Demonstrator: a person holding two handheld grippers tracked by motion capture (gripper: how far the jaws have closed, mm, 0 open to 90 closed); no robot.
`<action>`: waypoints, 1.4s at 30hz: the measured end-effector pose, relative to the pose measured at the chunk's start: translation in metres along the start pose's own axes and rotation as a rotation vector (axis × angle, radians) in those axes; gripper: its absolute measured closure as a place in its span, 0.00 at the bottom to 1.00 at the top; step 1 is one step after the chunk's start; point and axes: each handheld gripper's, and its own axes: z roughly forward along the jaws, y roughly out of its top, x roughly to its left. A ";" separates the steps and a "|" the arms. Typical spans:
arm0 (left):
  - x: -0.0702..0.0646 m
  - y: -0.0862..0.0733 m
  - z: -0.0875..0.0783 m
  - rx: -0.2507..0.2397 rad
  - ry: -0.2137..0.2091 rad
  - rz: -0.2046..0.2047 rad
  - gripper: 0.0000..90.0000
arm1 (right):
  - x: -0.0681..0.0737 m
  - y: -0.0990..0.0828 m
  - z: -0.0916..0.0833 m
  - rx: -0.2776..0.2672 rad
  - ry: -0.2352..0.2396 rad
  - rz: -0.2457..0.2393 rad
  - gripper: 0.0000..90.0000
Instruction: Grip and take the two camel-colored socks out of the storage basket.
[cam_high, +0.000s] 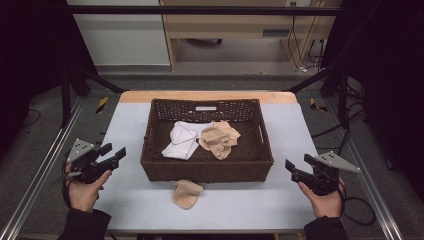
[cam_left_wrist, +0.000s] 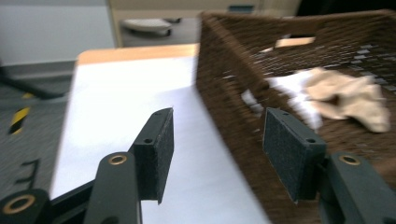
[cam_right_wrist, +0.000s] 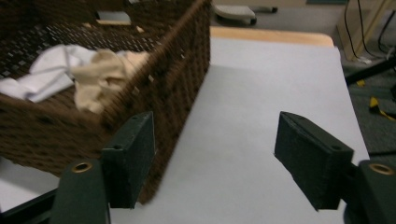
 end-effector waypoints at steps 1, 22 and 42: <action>0.000 0.000 0.000 0.000 0.000 0.000 0.48 | 0.000 0.000 0.000 0.000 0.000 0.000 0.31; 0.019 -0.053 0.044 0.091 0.095 0.057 0.44 | 0.059 0.066 0.032 -0.075 0.112 -0.058 0.19; 0.031 -0.062 0.052 0.160 0.091 0.061 0.40 | 0.107 0.128 0.108 -0.061 0.126 -0.085 0.23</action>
